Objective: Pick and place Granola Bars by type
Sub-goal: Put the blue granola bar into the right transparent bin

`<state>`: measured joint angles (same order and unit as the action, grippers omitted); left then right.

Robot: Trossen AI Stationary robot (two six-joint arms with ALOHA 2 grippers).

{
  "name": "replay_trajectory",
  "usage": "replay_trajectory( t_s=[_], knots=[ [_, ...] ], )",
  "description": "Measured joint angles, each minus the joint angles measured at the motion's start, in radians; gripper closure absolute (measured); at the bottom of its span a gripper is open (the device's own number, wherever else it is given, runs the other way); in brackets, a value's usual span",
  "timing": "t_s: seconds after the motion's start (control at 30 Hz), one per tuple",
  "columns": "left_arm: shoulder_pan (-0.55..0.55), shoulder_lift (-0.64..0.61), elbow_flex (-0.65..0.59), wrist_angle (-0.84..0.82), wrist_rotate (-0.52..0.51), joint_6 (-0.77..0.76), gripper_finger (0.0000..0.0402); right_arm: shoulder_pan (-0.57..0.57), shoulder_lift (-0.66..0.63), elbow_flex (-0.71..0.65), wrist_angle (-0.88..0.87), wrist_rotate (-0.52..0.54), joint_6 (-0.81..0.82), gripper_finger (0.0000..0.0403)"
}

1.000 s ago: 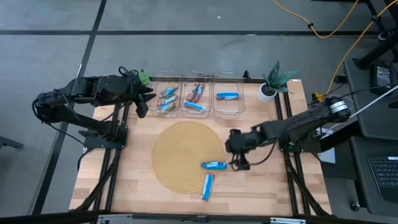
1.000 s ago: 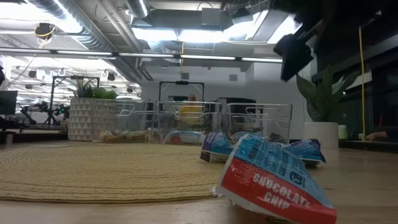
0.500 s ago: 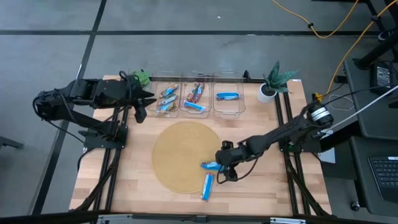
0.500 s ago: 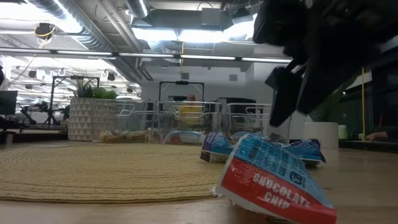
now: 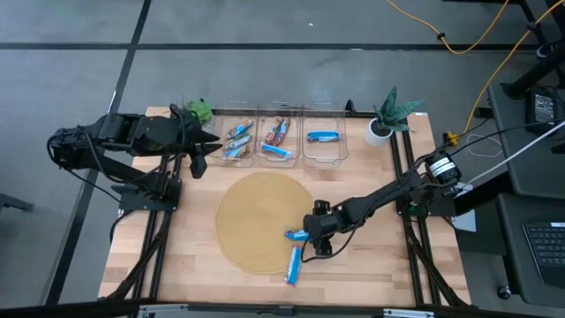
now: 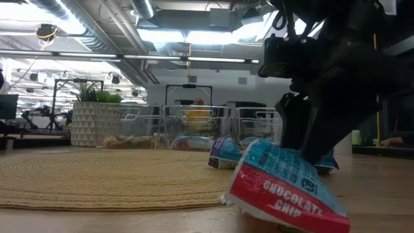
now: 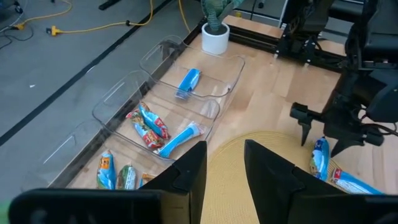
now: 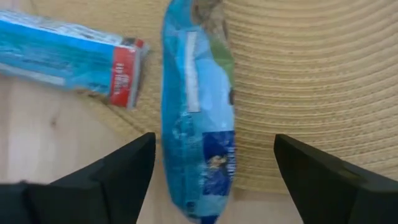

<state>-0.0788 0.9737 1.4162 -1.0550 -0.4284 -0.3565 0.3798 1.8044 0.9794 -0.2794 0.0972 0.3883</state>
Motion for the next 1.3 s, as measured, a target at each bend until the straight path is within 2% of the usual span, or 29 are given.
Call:
replay_trajectory(
  t_s=[0.1,0.2,0.6,0.73,0.83,1.0,1.2,1.3],
  knots=[
    [0.000,0.000,0.000,0.000,0.000,-0.010,0.0304,0.000,0.001,0.000,0.000,0.031,-0.003,0.0090],
    [0.000,0.000,0.000,0.000,0.000,-0.023,0.0303,0.000,0.001,0.000,-0.001,0.062,-0.008,0.0122],
    [0.000,0.000,0.000,0.000,-0.001,-0.026,0.0308,0.000,0.001,0.000,-0.001,0.047,-0.002,0.0331],
    [0.000,0.000,0.000,0.000,-0.001,-0.026,0.0307,-0.001,0.000,0.002,0.001,0.017,0.010,0.0386],
    [0.000,0.000,0.000,0.000,-0.001,-0.026,0.0307,0.000,-0.001,0.002,0.001,-0.012,0.031,0.0390],
    [0.000,0.000,0.000,0.000,-0.001,-0.025,0.0311,0.000,-0.027,0.000,-0.012,-0.023,0.056,0.0368],
    [0.000,0.000,0.000,0.000,-0.001,-0.006,0.0311,0.000,-0.124,0.000,-0.072,-0.015,0.053,0.0393],
    [0.000,0.000,0.000,0.001,-0.003,-0.005,0.0313,0.000,-0.189,0.001,-0.089,0.029,0.056,0.0391]
  ],
)
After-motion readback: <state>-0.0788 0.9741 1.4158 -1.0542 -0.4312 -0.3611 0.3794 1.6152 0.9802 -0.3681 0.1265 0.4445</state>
